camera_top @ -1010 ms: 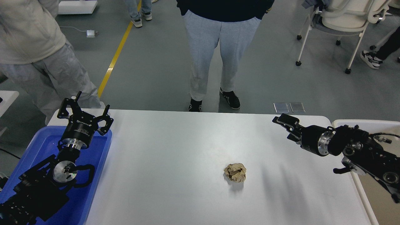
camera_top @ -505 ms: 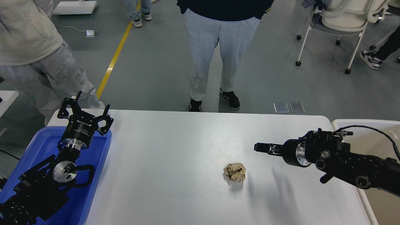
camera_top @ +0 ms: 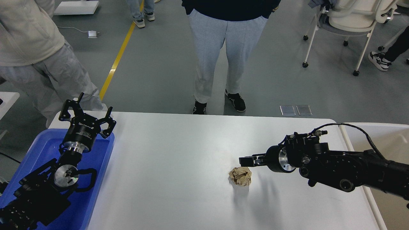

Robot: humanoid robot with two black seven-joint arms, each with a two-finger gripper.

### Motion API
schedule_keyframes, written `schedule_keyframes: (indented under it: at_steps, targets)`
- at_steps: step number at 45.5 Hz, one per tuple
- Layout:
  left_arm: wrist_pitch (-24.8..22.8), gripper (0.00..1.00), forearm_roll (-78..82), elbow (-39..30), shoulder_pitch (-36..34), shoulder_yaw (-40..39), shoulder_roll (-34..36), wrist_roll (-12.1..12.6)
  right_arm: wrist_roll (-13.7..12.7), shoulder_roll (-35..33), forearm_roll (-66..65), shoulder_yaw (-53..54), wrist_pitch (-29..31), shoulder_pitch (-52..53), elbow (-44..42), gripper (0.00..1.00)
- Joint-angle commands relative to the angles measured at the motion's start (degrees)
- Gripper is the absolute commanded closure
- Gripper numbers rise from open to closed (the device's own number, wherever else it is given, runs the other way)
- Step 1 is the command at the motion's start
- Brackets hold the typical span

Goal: Tidy desktop
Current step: 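Swing the right gripper inward and lower it toward the crumpled paper ball, then close the right gripper around the crumpled paper ball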

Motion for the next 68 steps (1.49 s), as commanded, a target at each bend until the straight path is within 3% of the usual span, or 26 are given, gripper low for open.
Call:
schedule_keyframes:
  at_steps: [1, 25, 46, 56, 61, 64, 68]
  targets:
    - [0.01, 0.00, 0.00, 0.00, 0.00, 0.00, 0.00, 0.00, 0.00, 3.37, -7.61, -2.60, 0.19, 0.12, -1.13, 0.02]
    - [-0.08, 0.00, 0.00, 0.00, 0.00, 0.00, 0.00, 0.00, 0.61, 9.08, -8.58, -1.99, 1.07, -3.66, -7.90, 0.01]
    - [-0.08, 0.00, 0.00, 0.00, 0.00, 0.00, 0.00, 0.00, 0.70, 9.69, -8.76, -2.16, 0.19, -4.36, -10.45, 0.03]
    - [-0.08, 0.00, 0.00, 0.00, 0.00, 0.00, 0.00, 0.00, 0.70, 9.69, -11.65, -2.78, 0.01, -4.10, -10.53, 0.36]
    - [-0.08, 0.00, 0.00, 0.00, 0.00, 0.00, 0.00, 0.09, 0.70, 9.69, -11.75, -2.78, 0.89, -3.40, -10.53, 0.72]
    - [-0.08, 0.00, 0.00, 0.00, 0.00, 0.00, 0.00, 0.09, 0.61, 9.69, -11.48, -2.78, 1.68, -3.31, -10.62, 0.99]
    - [-0.08, 0.00, 0.00, 0.00, 0.00, 0.00, 0.00, 0.09, 0.61, 9.34, -10.60, -2.52, 2.91, -3.22, -10.53, 1.00]
